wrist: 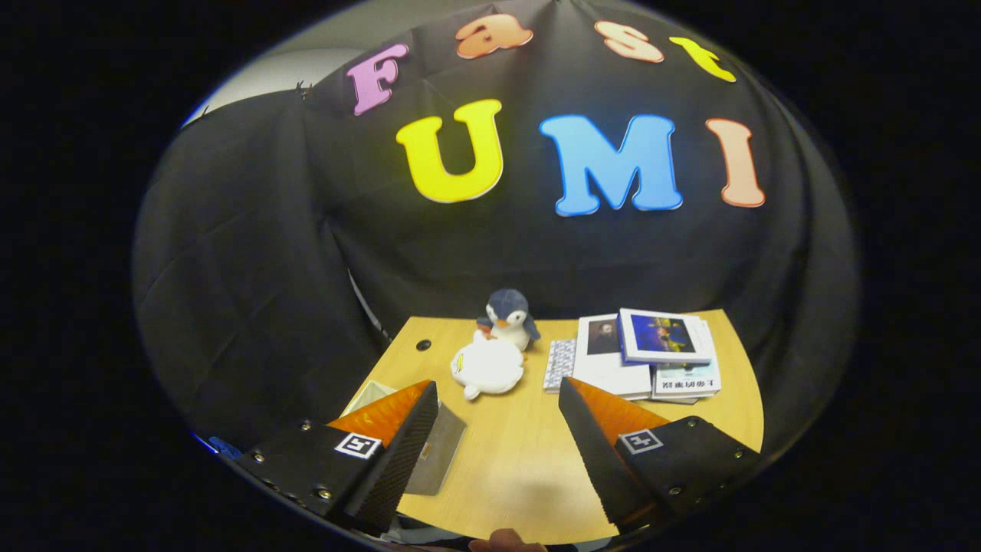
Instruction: Open the storage box then place both shoes into the box .Put the left shoe in first, then the right shoe, with the right side of both shoes facing outward in a uniform manner.
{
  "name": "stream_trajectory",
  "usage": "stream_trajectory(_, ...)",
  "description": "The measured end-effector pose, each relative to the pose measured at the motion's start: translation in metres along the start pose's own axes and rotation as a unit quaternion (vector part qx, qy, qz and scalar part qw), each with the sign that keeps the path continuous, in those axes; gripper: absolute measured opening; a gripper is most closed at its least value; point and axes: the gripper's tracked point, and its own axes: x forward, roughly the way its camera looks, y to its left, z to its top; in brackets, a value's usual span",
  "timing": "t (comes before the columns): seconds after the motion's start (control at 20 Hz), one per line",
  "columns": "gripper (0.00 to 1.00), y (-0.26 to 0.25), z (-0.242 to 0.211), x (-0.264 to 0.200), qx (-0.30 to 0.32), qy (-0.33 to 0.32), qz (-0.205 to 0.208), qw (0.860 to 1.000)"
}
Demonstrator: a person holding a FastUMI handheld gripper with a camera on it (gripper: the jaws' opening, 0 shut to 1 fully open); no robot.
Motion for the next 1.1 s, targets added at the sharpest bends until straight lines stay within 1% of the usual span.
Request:
stream_trajectory(0.1, 0.97, -0.010, 0.023, -0.020, -0.009, -0.054, -0.009, 0.998)
stream_trajectory(0.2, 0.97, -0.020, 0.035, -0.031, -0.014, -0.104, -0.023, 0.994)
stream_trajectory(0.35, 0.97, -0.020, 0.051, -0.054, -0.034, -0.174, -0.045, 0.983)
stream_trajectory(0.55, 0.97, -0.021, 0.070, -0.078, -0.062, -0.238, -0.066, 0.967)
stream_trajectory(0.65, 0.97, -0.016, 0.075, -0.077, -0.067, -0.263, -0.060, 0.961)
stream_trajectory(0.75, 0.97, -0.014, 0.075, -0.077, -0.067, -0.273, -0.051, 0.958)
stream_trajectory(0.95, 0.97, -0.011, 0.062, -0.064, -0.062, -0.262, -0.044, 0.962)
stream_trajectory(1.1, 0.97, -0.009, 0.062, -0.052, -0.061, -0.257, -0.044, 0.963)
